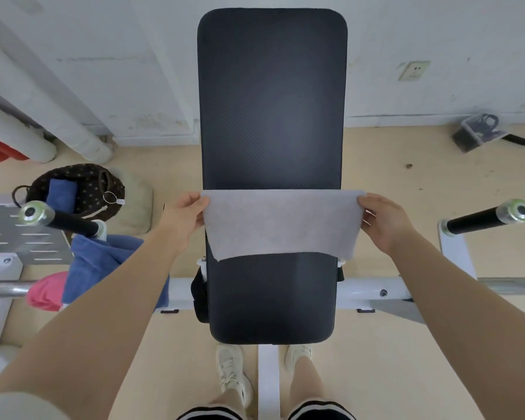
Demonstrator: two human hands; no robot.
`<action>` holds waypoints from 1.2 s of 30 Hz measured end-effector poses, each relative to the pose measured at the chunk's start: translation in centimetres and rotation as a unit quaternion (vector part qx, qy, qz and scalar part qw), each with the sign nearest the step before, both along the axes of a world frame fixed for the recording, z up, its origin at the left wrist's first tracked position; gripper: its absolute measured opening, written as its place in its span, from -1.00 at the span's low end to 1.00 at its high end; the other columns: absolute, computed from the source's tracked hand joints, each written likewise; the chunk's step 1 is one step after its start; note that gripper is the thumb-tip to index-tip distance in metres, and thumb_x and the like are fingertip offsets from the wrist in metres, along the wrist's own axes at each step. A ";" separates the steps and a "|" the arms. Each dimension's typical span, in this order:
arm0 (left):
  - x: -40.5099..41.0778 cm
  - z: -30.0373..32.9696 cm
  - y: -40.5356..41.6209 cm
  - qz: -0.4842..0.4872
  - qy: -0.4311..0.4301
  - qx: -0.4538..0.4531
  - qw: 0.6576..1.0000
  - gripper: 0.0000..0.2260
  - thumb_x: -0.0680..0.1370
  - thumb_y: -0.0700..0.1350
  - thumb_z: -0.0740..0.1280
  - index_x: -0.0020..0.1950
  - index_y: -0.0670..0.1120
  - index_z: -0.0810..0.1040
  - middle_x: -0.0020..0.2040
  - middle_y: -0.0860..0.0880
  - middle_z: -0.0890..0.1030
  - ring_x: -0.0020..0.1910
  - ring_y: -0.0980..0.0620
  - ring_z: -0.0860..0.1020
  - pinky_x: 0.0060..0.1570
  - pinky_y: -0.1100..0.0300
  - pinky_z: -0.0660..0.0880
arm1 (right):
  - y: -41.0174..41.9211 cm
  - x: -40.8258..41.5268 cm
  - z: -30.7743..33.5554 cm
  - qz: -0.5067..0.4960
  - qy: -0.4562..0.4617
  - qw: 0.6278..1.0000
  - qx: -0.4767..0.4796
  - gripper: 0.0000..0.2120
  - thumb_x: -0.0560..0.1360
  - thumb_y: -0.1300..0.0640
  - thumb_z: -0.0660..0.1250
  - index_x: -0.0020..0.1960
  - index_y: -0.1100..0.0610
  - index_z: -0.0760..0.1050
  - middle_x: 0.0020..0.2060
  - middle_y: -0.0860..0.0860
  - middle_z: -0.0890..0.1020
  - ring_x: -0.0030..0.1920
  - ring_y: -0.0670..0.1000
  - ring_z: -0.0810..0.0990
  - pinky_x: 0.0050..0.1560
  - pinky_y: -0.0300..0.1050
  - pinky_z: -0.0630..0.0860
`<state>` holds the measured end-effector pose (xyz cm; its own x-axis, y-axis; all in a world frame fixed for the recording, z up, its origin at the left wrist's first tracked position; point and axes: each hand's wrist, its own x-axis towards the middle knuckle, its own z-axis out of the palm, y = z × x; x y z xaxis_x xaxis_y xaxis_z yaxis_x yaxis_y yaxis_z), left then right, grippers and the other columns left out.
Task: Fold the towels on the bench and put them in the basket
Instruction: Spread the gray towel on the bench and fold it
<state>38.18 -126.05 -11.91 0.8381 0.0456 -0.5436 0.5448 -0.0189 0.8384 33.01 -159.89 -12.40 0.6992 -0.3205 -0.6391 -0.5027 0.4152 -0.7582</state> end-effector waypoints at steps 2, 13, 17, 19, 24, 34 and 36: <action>0.4 -1.1 -0.9 0.015 0.003 0.019 1.000 -0.87 0.61 -0.24 0.18 -0.12 -0.12 0.45 -0.15 -0.03 0.55 -0.18 0.07 0.54 -0.21 0.31 0.55 | 0.0 0.6 -1.1 -0.013 0.007 1.000 -0.001 -0.93 0.50 0.32 0.29 -0.08 0.19 0.50 -0.17 0.07 0.58 -0.20 0.02 0.54 -0.12 -0.16 0.52; 6.7 -3.3 -2.2 0.090 -0.054 0.092 0.990 -0.87 0.58 -0.15 0.25 -0.16 0.00 0.48 -0.19 0.04 0.56 -0.23 0.07 0.49 -0.24 0.21 0.45 | -1.0 7.6 -1.6 -0.003 -0.019 1.000 -0.018 -0.88 0.50 0.32 0.27 -0.17 0.15 0.50 -0.21 0.03 0.58 -0.25 -0.01 0.53 -0.21 -0.20 0.44; 9.0 -3.0 -3.0 0.098 -0.087 0.118 0.984 -0.92 0.58 -0.09 0.25 -0.10 0.04 0.50 -0.17 0.08 0.58 -0.25 0.09 0.50 -0.24 0.19 0.45 | -0.7 9.5 -1.2 -0.018 -0.047 0.997 -0.054 -0.85 0.51 0.33 0.27 -0.12 0.13 0.55 -0.15 0.03 0.62 -0.15 0.02 0.56 -0.09 -0.18 0.52; 9.8 -3.4 -3.1 0.088 -0.084 0.124 0.985 -0.89 0.57 -0.10 0.24 0.04 0.05 0.52 -0.13 0.06 0.60 -0.20 0.05 0.52 -0.19 0.15 0.48 | -0.5 9.9 -1.5 -0.016 -0.042 0.997 -0.070 -0.84 0.52 0.33 0.26 -0.04 0.14 0.56 -0.10 0.02 0.63 -0.10 0.03 0.56 -0.05 -0.17 0.54; 9.8 -3.6 -2.9 -0.002 -0.065 0.156 0.986 -0.38 0.53 -0.21 0.29 0.51 0.05 0.10 0.02 0.03 0.59 0.04 -0.01 0.55 0.16 -0.02 0.49 | -0.1 9.1 -3.2 0.014 -0.002 0.984 -0.177 -0.65 0.55 0.21 0.22 0.33 0.09 0.41 0.24 0.00 0.50 0.11 -0.01 0.48 0.06 -0.13 0.45; 6.4 -7.3 -7.1 -0.415 -0.389 0.582 0.582 -0.35 0.47 0.09 0.07 0.46 -0.24 0.09 0.47 -0.23 0.23 0.46 -0.10 0.11 0.45 0.09 -0.14 | 11.9 6.8 -7.2 0.407 -0.222 0.587 -0.664 -0.42 0.55 -0.01 -0.06 0.52 0.15 -0.06 0.51 0.10 0.08 0.51 0.10 0.03 0.49 0.07 -0.01; 7.2 -7.7 -6.3 -0.418 -0.364 0.595 0.582 -0.25 0.45 0.24 0.05 0.48 -0.23 0.07 0.49 -0.23 0.19 0.47 -0.11 0.08 0.45 0.10 -0.17 | 11.8 7.8 -8.1 0.431 -0.185 0.581 -0.665 -0.40 0.55 -0.09 -0.14 0.50 0.10 -0.22 0.50 0.04 -0.11 0.50 0.04 -0.14 0.49 0.03 -0.21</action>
